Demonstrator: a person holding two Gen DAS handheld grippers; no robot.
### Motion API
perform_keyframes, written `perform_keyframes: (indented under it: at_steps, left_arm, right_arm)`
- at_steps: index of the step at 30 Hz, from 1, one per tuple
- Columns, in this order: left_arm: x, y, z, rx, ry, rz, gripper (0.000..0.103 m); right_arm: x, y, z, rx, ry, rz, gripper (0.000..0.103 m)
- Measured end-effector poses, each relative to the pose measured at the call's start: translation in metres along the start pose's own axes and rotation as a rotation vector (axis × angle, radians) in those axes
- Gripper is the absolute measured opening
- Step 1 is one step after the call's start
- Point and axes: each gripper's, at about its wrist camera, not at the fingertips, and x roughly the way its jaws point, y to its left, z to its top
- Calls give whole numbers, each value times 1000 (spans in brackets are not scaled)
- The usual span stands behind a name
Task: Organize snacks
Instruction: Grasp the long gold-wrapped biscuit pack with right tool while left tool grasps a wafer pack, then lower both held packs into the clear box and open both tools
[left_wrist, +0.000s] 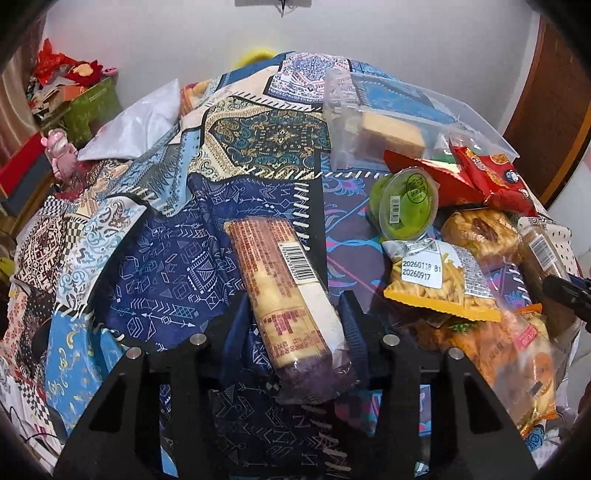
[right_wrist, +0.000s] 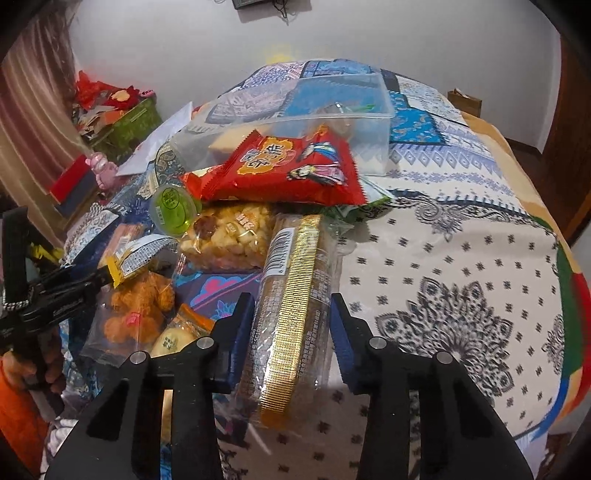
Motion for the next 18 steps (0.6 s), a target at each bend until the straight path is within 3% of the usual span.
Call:
perform_keyframes:
  at_steps: [5, 6, 7, 10, 15, 17, 18]
  left_arm:
    - [-17, -2, 4, 20, -44, -3, 44]
    - [-22, -3, 6, 18, -59, -6, 39]
    - [-26, -3, 9, 16, -69, -7, 25]
    - [-36, -3, 19, 0, -86, -52, 12]
    - [-36, -11, 31, 22, -91, -47, 13]
    - [-28, -12, 33, 37, -71, -51, 21]
    - [-23, -13, 33, 42, -62, -34, 34]
  right_arm:
    - [-14, -11, 1, 20, -21, -8, 34]
    - [-16, -13, 2, 25, -28, -9, 34]
    - [-20, -16, 4, 32, -39, -9, 34]
    - [-27, -19, 10, 47, -68, -9, 34]
    - [-37, -21, 20, 56, -109, -1, 33]
    - [-40, -21, 23, 55, -124, 1, 33]
    - [-41, -20, 25, 54, -133, 3, 33]
